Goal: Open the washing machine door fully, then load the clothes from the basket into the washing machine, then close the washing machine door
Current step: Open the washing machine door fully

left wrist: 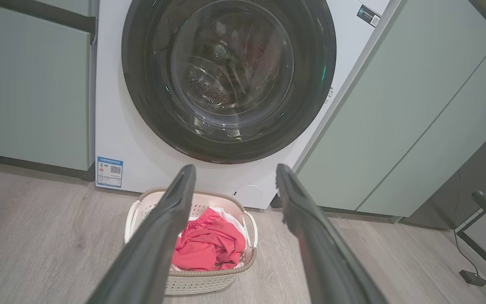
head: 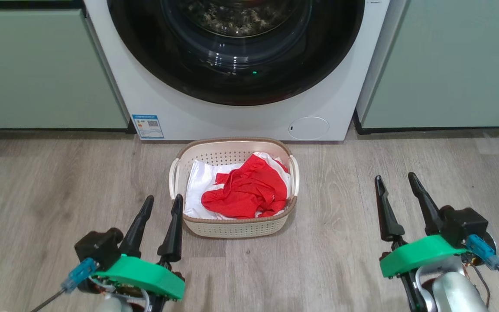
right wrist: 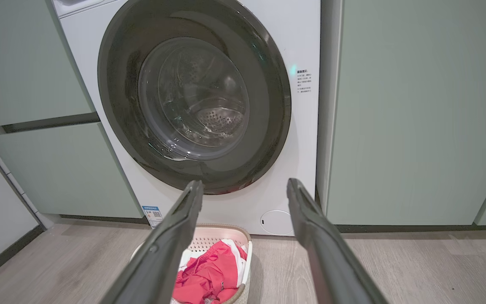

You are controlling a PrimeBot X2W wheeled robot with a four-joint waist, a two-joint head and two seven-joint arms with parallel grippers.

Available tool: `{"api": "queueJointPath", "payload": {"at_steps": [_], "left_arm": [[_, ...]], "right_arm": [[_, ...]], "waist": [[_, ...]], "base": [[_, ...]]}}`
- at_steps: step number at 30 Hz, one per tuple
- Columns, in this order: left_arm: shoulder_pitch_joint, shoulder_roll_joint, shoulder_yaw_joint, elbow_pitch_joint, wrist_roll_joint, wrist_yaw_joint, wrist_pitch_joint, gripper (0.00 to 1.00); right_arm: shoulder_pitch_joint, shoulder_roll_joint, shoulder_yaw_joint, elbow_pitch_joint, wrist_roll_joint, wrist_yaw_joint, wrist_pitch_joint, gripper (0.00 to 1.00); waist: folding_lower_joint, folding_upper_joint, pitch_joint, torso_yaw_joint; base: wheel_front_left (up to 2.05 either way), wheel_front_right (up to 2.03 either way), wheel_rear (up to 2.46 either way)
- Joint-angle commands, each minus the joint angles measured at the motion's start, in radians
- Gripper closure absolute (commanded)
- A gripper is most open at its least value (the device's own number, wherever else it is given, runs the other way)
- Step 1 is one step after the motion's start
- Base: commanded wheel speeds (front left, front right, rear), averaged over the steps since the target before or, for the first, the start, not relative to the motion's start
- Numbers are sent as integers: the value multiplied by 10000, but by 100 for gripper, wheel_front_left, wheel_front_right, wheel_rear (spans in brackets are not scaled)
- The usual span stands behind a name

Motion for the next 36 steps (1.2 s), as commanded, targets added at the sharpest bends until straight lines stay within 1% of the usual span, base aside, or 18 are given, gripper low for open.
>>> {"api": "queueJointPath", "payload": {"at_steps": [1,24,25,31,36], "left_arm": [[-336,68,331,-342,-40,-43,-128,0],[-355,68,484,-468,-104,7,-128,0],[-361,68,451,-451,64,14,-128,0],[-368,68,436,-519,179,42,-128,0],[-353,68,478,-584,207,52,-128,0]], "right_arm": [[-490,-112,218,-272,-97,71,-95,0],[-494,-112,253,-153,-198,71,-95,0],[-493,-112,248,-139,-207,71,-95,0],[-502,-112,247,-69,-239,71,-95,0],[-491,-112,265,-24,-251,71,-95,0]], "waist": [[0,0,-2,-1],[0,0,-8,-121],[0,0,-10,-124],[0,0,-12,-128],[0,0,-2,-112]], "base": [[114,114,-228],[123,122,-245],[108,108,-215],[80,80,-160],[32,32,-65]]}}
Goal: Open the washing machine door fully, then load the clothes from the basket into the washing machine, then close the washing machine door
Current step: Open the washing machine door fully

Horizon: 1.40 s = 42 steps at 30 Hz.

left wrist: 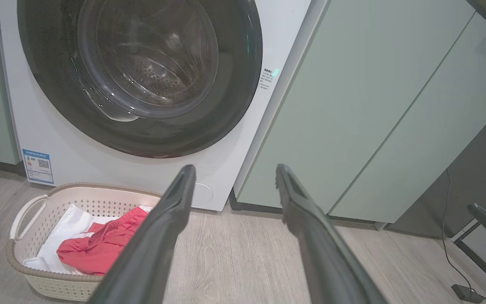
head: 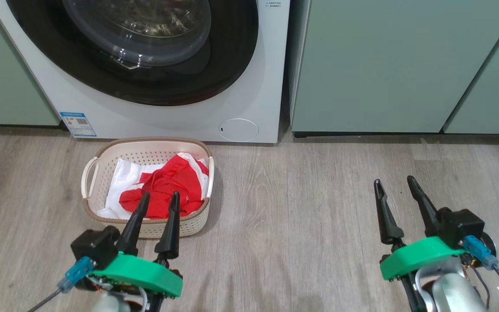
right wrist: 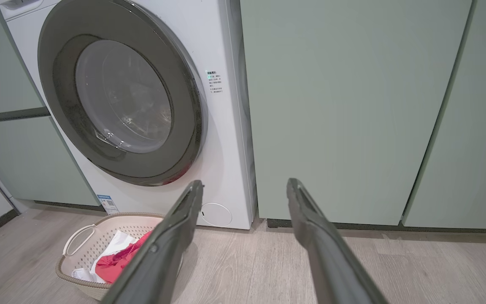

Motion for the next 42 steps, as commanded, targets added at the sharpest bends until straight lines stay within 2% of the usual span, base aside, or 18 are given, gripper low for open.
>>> {"api": "queueJointPath", "payload": {"at_steps": [1,23,24,25,33,42], "left_arm": [[-352,79,386,-403,73,38,-128,0],[-241,79,377,-438,181,135,-128,0],[-242,79,374,-434,186,135,-128,0],[-244,79,373,-434,188,134,-128,0],[-243,79,400,-422,185,135,-128,0],[-528,79,397,-533,192,107,-128,0]], "right_arm": [[-470,-27,259,-248,-76,71,-95,0],[-470,-27,210,-217,331,71,-92,0],[-469,-27,238,-114,498,71,-59,72],[-490,-27,215,-69,620,71,-61,100],[-576,-27,146,10,833,71,-87,100],[-1260,-27,-119,-301,2765,71,-93,100]], "waist": [[0,0,0,9],[0,0,-33,22],[0,0,-30,28],[0,0,-21,32],[0,0,86,91],[0,0,770,231]], "base": [[0,0,0],[0,0,0],[0,0,0],[0,0,0],[0,0,0],[0,0,0]]}}
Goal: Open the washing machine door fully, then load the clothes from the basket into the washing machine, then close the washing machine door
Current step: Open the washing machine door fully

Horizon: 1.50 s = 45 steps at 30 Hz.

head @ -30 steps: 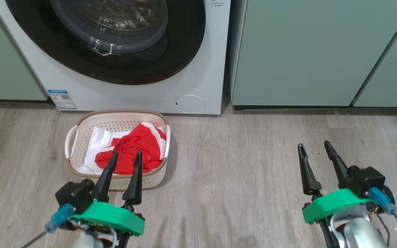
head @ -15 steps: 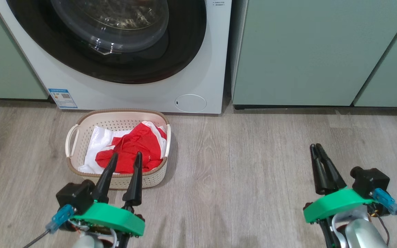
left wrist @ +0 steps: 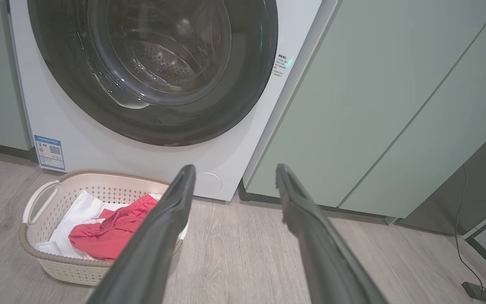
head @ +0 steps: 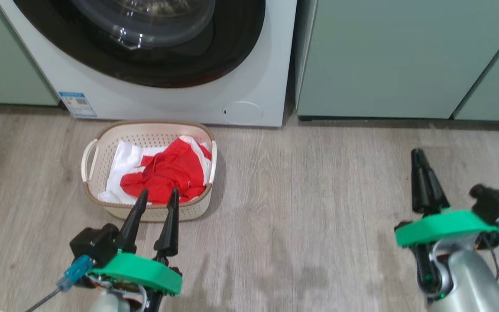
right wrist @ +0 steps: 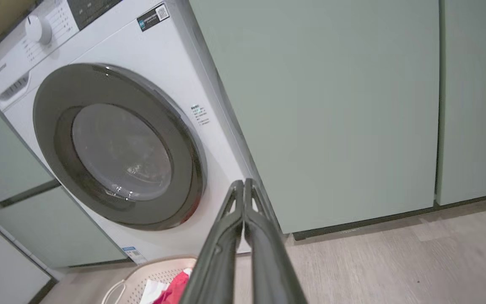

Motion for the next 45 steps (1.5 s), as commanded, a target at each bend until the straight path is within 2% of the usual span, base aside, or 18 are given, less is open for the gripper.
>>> {"api": "queueJointPath", "payload": {"at_steps": [1,7,14,20,21,29,38,45], "left_arm": [[-570,70,344,-388,40,15,-128,0],[-1040,70,266,-482,-40,-72,-128,0],[-1854,70,-7,-610,-224,-267,-128,0],[-2487,70,-169,-782,-509,-351,-128,0],[-2487,70,-169,-782,-509,-351,-128,0],[-3213,70,-461,-841,-756,-476,-128,0],[-3648,70,-576,-1114,-1153,-384,-128,0],[-3787,70,-799,-1216,-1337,-343,-128,0]], "right_arm": [[-605,-29,199,-192,341,71,-91,100],[-2226,-29,2,702,2686,71,805,100],[-4903,-29,-902,1653,4110,71,2504,100],[-7424,-29,-1608,2344,4363,71,3779,100],[-7424,-29,-1608,2344,4363,71,3779,100],[-10755,-29,-2082,4130,4855,71,5098,100],[-13501,-29,-2327,6310,5205,71,5795,100],[-15106,-30,-2319,7468,5155,71,5992,100]], "waist": [[0,0,249,70],[0,0,1222,272],[0,0,2500,777],[0,0,3508,1239],[0,0,3508,1239],[0,0,4655,1794],[0,0,5491,2226],[0,0,5843,2508]], "base": [[0,0,0],[0,0,0],[0,0,0],[0,0,0],[0,0,0],[0,0,0],[0,0,0],[0,0,0]]}}
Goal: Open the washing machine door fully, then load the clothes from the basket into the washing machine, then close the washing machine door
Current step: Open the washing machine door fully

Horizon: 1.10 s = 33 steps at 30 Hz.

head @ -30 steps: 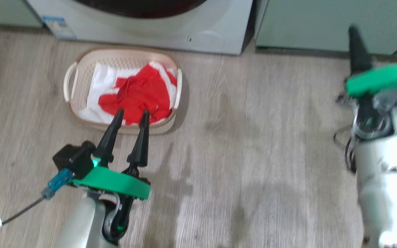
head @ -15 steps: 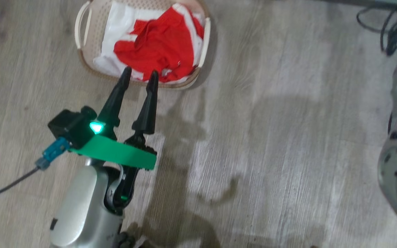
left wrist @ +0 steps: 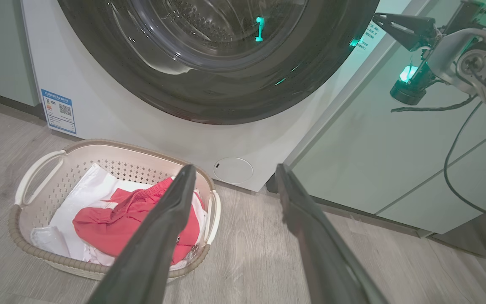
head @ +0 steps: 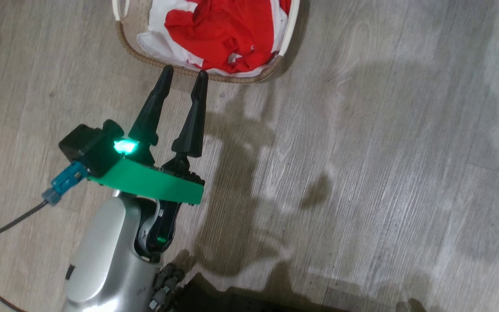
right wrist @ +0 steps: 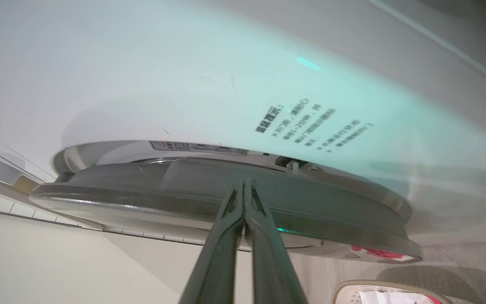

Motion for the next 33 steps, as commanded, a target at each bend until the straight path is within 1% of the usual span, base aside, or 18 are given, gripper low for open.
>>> {"api": "queueJointPath", "payload": {"at_steps": [1,5,13,17,25,33], "left_arm": [[-156,148,230,-394,-81,23,-126,0],[-158,148,67,-452,-127,51,-126,0],[-183,148,-156,-518,-284,44,-126,0],[-223,148,-271,-556,-357,58,-126,0],[-226,148,-288,-559,-399,74,-126,0],[-266,148,-328,-552,-406,104,-126,0]], "right_arm": [[-685,211,2,-129,-17,73,79,100],[-1378,172,-226,515,-139,73,14,100],[-2612,74,-258,1674,-572,73,112,100],[-3007,-33,-266,2061,-701,73,254,100],[-3361,-178,-493,2465,-643,73,811,100],[-3240,-234,-771,2619,-564,73,1544,100]], "waist": [[-2,-1,100,104],[-2,-1,241,208],[-2,-1,621,434],[-2,-1,733,569],[-2,-1,826,665],[-2,-1,791,621]], "base": [[0,0,0],[0,0,0],[0,0,0],[0,0,0],[0,0,0],[0,0,0]]}}
